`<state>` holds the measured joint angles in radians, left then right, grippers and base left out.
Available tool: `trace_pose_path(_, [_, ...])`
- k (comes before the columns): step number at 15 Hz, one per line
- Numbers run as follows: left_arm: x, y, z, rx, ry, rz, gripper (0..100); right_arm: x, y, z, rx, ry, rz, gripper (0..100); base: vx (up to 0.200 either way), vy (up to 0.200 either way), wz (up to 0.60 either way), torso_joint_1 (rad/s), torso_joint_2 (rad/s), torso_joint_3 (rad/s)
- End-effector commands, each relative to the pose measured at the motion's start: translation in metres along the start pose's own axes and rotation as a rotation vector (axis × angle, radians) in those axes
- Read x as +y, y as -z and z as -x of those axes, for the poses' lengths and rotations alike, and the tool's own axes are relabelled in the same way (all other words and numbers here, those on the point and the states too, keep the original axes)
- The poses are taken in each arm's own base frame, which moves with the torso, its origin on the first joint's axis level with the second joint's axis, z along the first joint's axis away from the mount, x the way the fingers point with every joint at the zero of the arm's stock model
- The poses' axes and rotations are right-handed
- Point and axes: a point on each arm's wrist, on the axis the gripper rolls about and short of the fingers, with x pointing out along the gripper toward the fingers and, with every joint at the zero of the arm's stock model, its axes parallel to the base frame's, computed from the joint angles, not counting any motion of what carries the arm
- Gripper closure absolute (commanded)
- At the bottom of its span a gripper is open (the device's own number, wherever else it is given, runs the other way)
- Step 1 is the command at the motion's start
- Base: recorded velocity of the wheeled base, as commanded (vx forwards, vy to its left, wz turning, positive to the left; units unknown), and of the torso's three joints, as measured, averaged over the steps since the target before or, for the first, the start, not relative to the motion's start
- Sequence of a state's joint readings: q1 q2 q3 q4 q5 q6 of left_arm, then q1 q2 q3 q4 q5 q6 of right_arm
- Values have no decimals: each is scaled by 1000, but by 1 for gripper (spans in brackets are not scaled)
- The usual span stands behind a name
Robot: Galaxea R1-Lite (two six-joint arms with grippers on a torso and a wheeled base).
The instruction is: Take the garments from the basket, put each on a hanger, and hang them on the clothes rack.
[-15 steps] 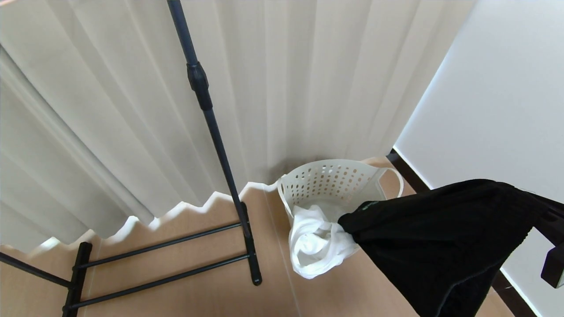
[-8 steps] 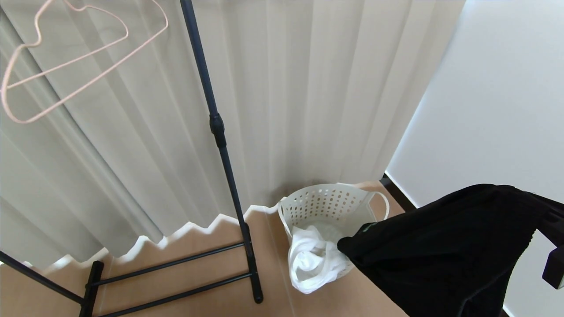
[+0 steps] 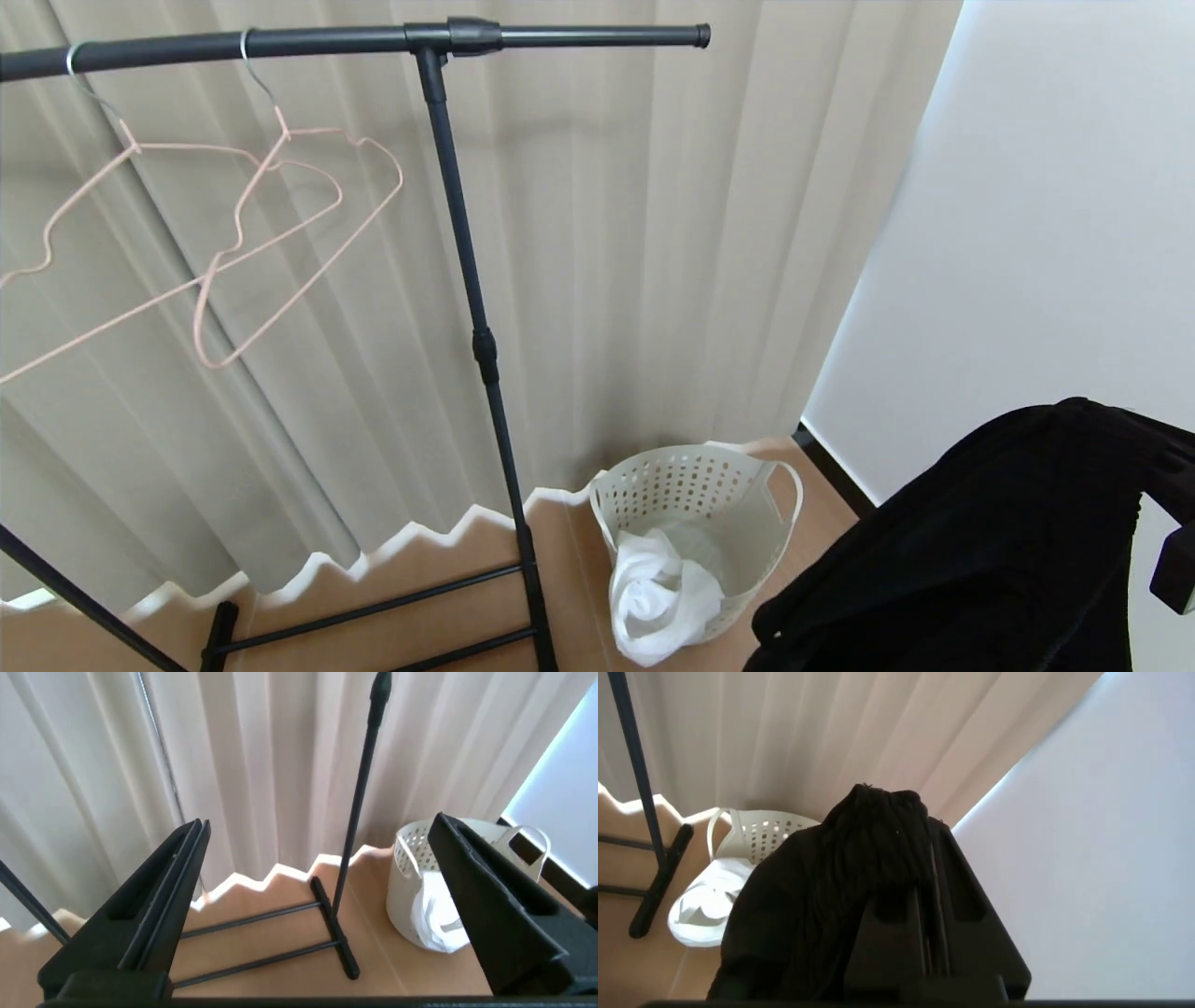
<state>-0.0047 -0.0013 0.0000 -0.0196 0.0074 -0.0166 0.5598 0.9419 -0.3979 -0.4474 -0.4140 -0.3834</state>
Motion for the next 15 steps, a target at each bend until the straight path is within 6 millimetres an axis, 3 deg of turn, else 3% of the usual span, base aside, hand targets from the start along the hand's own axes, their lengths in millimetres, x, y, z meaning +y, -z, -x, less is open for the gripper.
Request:
trace_pose_path(1, [0,0,0,1,0,0,0,0,0,-1,2,-2,1,100,0,0,0,159,-505,-149])
trace_pose_path(15, [0,0,0,1,-2,0,0,2,5,-1,19,-9,11,100,0,0,0,210,-542,-296])
